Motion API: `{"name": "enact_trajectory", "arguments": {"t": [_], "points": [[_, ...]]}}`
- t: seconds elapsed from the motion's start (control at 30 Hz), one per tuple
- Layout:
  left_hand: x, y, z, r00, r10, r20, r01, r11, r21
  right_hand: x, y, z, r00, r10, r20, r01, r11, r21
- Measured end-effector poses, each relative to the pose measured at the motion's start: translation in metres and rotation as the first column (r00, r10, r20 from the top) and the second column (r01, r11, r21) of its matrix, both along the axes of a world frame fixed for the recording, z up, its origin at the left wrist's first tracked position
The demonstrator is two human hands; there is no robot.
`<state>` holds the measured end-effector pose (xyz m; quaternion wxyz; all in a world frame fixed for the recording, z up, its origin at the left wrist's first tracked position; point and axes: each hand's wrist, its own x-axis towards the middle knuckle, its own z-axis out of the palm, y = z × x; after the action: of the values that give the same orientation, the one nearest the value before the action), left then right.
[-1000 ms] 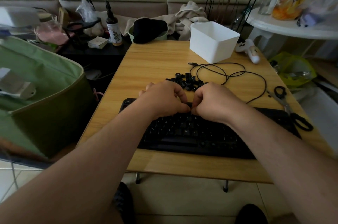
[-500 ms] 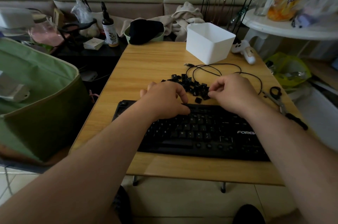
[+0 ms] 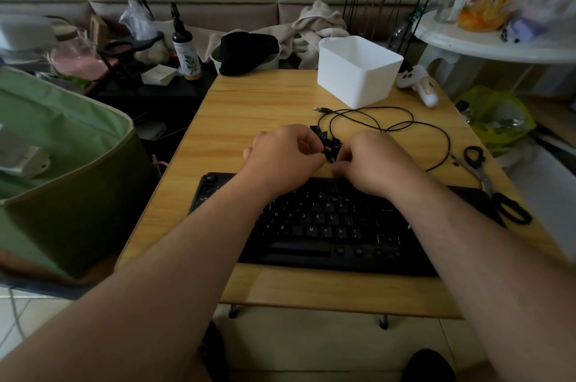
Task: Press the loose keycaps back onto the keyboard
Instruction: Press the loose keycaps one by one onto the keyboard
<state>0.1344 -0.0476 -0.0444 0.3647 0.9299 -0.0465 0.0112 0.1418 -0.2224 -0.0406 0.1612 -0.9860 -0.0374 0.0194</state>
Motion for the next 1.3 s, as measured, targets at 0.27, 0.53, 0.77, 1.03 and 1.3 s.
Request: {"name": "enact_trajectory", "arguments": {"t": [0.27, 0.53, 0.77, 1.03, 1.3], "points": [[0.000, 0.006, 0.004, 0.991, -0.113, 0.071, 0.123, 0.980, -0.155, 0.001, -0.002, 0.003, 0.992, -0.066, -0.109, 0.124, 0.716, 0.687], [-0.007, 0.000, 0.005, 0.989, -0.102, 0.110, 0.124, 0.970, -0.211, -0.004, -0.002, 0.005, 0.983, -0.032, -0.183, 0.163, 0.623, 0.765], [-0.011, 0.000, 0.007, 0.986, -0.107, 0.128, 0.135, 0.963, -0.233, -0.009, -0.004, 0.006, 0.991, 0.001, -0.132, 0.106, 0.592, 0.799], [-0.013, 0.000, 0.010, 0.976, -0.190, 0.111, 0.217, 0.916, -0.337, -0.017, -0.014, 0.011, 0.981, 0.136, -0.136, 0.053, 0.488, 0.871], [-0.017, 0.002, 0.013, 0.962, -0.229, 0.150, 0.271, 0.871, -0.411, -0.018, -0.024, 0.012, 0.956, 0.220, -0.195, 0.083, 0.433, 0.898]]}}
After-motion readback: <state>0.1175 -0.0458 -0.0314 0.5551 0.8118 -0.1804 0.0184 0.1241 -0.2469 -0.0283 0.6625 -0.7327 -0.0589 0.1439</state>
